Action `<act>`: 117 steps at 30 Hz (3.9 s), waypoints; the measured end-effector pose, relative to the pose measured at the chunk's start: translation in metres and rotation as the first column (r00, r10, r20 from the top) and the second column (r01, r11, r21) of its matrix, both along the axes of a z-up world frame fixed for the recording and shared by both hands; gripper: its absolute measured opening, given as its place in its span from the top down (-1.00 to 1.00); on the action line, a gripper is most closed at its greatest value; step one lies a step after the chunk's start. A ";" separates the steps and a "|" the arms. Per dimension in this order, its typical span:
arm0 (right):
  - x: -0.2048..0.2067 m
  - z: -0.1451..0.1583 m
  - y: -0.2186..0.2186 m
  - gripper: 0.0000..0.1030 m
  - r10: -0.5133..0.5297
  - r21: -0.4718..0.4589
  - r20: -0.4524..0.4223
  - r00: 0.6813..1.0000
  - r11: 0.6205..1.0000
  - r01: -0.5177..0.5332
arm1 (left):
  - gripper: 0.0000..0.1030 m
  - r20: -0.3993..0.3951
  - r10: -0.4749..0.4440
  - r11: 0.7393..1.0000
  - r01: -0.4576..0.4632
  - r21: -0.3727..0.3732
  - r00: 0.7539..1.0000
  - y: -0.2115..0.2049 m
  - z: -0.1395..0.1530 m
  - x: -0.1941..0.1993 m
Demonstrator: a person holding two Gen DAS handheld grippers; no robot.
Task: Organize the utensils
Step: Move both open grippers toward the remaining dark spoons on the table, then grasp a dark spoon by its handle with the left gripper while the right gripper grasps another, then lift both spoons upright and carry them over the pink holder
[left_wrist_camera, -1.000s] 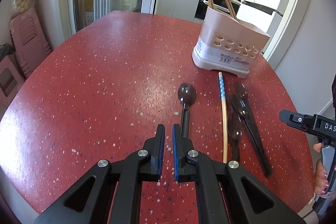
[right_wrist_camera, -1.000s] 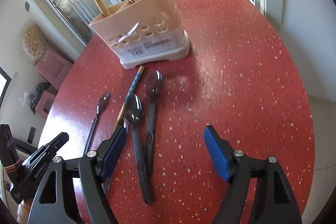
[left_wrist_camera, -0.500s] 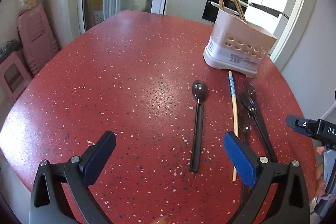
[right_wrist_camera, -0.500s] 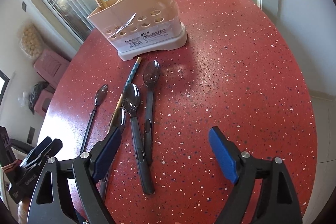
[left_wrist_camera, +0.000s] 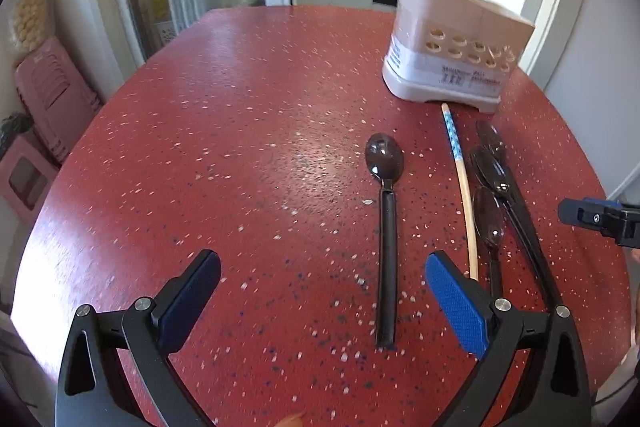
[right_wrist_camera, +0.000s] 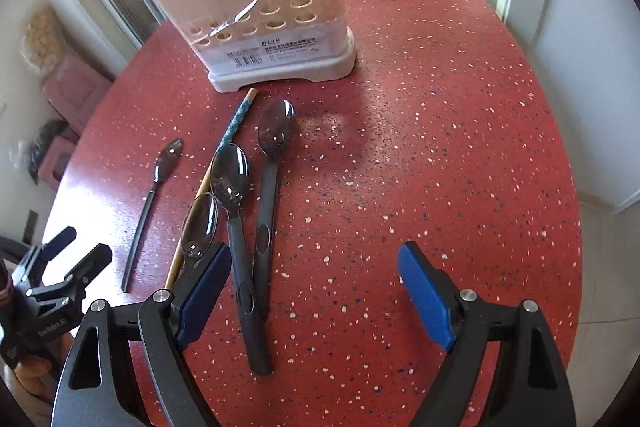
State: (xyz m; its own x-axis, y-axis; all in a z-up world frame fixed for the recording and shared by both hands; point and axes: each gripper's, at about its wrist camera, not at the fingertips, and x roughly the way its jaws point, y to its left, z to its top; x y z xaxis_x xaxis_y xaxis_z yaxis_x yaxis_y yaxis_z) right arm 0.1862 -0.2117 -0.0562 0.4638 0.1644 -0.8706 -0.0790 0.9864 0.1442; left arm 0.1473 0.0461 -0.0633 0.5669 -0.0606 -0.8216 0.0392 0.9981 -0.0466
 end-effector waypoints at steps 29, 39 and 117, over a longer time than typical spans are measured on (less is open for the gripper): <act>0.075 -0.025 0.056 -0.12 0.008 -0.185 -0.134 0.991 0.982 -0.033 | -1.00 -0.129 -0.087 0.994 0.094 0.051 0.988 -0.041 -0.032 0.122; 0.086 -0.024 0.074 0.33 0.049 -0.222 -0.186 0.981 0.971 -0.090 | -1.00 -0.205 -0.126 0.990 0.136 0.038 0.971 -0.057 -0.031 0.158; 0.133 0.159 0.014 0.76 0.013 0.174 0.547 0.837 0.976 -0.129 | 0.21 0.545 -0.004 0.959 0.157 -0.235 0.839 -0.086 0.164 0.215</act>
State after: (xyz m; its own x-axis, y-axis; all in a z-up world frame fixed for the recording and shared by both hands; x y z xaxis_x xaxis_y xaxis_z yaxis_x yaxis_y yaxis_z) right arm 0.3189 -0.1975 0.1023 0.8295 0.3553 -0.4309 -0.2702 0.9306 0.2471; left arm 0.3628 -0.0401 0.1004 0.8943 -0.2927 -0.3384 0.2140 0.9440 -0.2510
